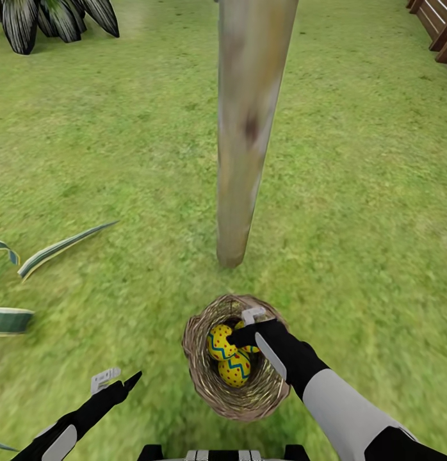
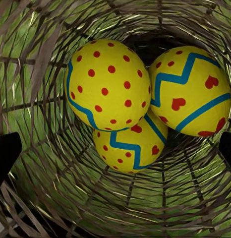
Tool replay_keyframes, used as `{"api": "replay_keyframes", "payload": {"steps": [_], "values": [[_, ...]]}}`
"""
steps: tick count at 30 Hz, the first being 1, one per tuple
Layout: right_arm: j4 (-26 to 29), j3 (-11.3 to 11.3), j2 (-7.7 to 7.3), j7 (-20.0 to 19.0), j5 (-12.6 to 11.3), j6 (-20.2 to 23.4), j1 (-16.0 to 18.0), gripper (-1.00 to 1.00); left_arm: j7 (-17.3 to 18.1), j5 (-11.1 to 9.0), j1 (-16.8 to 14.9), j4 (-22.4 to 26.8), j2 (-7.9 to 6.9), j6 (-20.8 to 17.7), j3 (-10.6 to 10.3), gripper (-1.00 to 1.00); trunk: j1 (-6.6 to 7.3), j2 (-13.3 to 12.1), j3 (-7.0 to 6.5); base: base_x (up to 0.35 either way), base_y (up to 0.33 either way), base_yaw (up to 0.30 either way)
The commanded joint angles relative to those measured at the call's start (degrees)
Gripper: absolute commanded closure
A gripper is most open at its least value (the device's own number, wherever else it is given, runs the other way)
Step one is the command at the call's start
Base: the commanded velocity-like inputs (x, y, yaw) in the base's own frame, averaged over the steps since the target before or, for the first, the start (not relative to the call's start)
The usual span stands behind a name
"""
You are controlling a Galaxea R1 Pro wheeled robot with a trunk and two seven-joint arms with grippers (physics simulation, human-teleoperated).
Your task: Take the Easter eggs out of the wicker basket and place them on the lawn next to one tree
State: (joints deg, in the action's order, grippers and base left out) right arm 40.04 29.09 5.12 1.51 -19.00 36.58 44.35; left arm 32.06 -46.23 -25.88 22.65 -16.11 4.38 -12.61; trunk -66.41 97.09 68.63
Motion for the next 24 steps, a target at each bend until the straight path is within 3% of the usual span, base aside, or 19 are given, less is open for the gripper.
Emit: {"api": "replay_keyframes", "payload": {"steps": [1,24], "values": [[-0.14,0.15,-0.02,0.16,-0.23,0.23,0.04,-1.00,0.02,-0.35,-0.04,-0.07,-0.06,0.46,-0.46,-1.00,-0.22,0.43,0.21,0.000,0.000,0.000],[-1.11,0.27,-0.02,0.16,-0.24,0.17,0.04,-1.00,0.12,-0.35,-0.04,-0.07,-0.06,0.38,-0.49,-1.00,-5.27,9.65,4.34,0.000,0.000,0.000]]}}
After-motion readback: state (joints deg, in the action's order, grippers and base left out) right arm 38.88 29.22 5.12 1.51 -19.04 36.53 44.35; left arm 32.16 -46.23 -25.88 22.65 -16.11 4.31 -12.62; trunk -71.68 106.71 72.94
